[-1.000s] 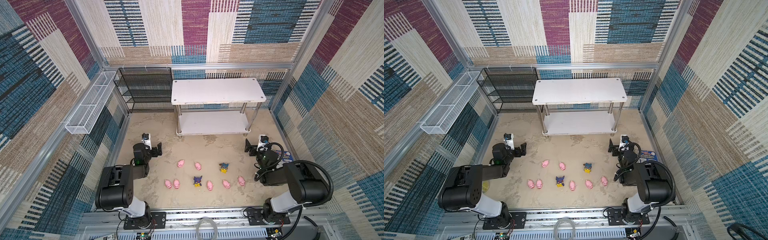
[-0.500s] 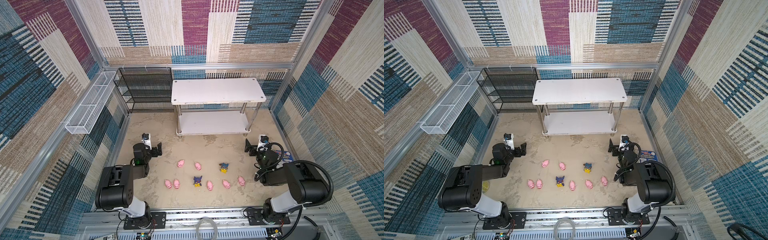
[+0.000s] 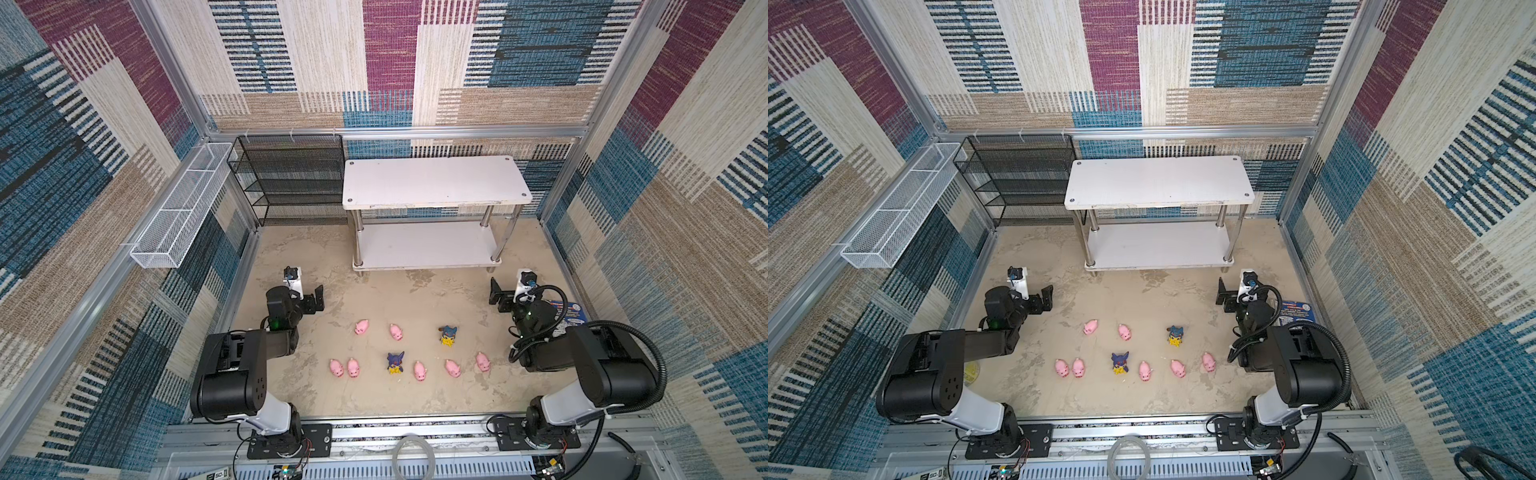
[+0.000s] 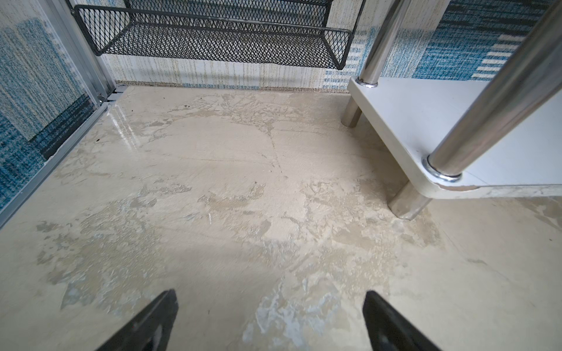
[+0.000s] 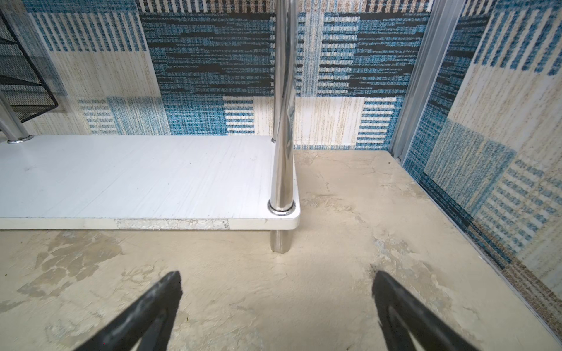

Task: Place and organize the plastic toys onto the shelf

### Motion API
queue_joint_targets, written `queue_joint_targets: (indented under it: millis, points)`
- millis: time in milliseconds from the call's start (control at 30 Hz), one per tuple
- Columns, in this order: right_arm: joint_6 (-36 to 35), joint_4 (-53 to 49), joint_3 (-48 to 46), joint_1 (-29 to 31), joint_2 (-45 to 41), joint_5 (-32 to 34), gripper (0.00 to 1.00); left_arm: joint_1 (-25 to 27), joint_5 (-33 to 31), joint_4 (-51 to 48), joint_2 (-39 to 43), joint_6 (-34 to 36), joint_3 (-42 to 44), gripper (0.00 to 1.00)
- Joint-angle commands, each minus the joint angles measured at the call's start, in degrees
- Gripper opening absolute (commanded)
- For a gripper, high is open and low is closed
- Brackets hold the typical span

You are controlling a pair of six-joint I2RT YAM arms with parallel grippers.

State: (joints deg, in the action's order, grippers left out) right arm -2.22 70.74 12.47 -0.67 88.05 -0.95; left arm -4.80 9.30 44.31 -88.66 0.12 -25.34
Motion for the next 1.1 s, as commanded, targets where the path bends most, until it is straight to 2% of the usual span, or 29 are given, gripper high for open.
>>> queue_joint_targets:
  millis: [0, 100, 200, 267, 333, 400, 467, 600, 667, 733, 767, 867, 1000, 1067]
  points:
    - [0.7, 1.7, 0.1, 0.1, -0.2, -0.5, 1.0, 0.0, -0.1, 0.8, -0.1, -0.1, -0.4, 0.99]
    - [0.7, 1.9, 0.1, 0.1, -0.2, -0.6, 1.0, 0.0, -0.1, 0.9, 0.0, -0.2, -0.2, 0.95]
    - [0.6, 1.8, 0.0, 0.1, -0.4, -0.3, 1.0, 0.0, 1.6, 1.1, 0.6, 0.1, -0.2, 0.83]
    - [0.6, 1.9, 0.0, 0.1, -0.4, -0.3, 1.0, 0.0, 3.8, -4.3, 4.0, 1.3, -1.8, 0.75]
    - [1.1, 0.2, 0.7, 0.3, -1.4, 1.4, 1.0, 0.0, 2.2, -8.2, 6.5, 0.6, -2.7, 0.74]
    - [1.9, -11.9, 6.4, 0.4, -4.7, 3.4, 1.0, 0.0, 2.5, -8.6, 7.2, 0.9, -3.3, 0.75]
    - [2.5, -24.5, 13.1, 0.4, -6.0, 4.0, 1.0, 0.1, 2.4, -13.9, 7.4, 0.6, -5.1, 0.76]
    - [7.4, -34.7, 16.6, 1.4, -9.4, 8.1, 1.0, 0.4, 0.6, -20.2, 9.2, -0.4, -8.1, 0.77]
    - [11.6, -38.4, 16.1, 2.1, -12.3, 10.8, 1.0, 0.5, 0.0, -21.6, 11.4, -2.2, -8.4, 0.77]
    - [21.2, -45.5, 16.8, 2.1, -14.9, 16.0, 1.0, 0.6, 2.1, -20.7, 13.4, -5.5, -8.1, 0.78]
    - [23.6, -49.5, 17.9, 1.8, -15.5, 16.1, 1.0, 0.7, 3.3, -20.6, 14.2, -6.7, -8.3, 0.78]
    - [25.7, -58.5, 20.5, 1.8, -16.8, 12.0, 1.0, 2.1, 2.8, -21.4, 16.7, -11.6, -8.5, 0.8]
    - [26.9, -63.7, 19.5, 1.8, -20.3, 4.9, 1.0, 6.7, -2.4, -24.1, 21.6, -15.3, -7.6, 0.8]
    - [27.0, -65.6, 19.4, 2.0, -21.0, 0.6, 0.93, 9.4, -5.5, -26.6, 24.5, -17.1, -7.2, 0.81]
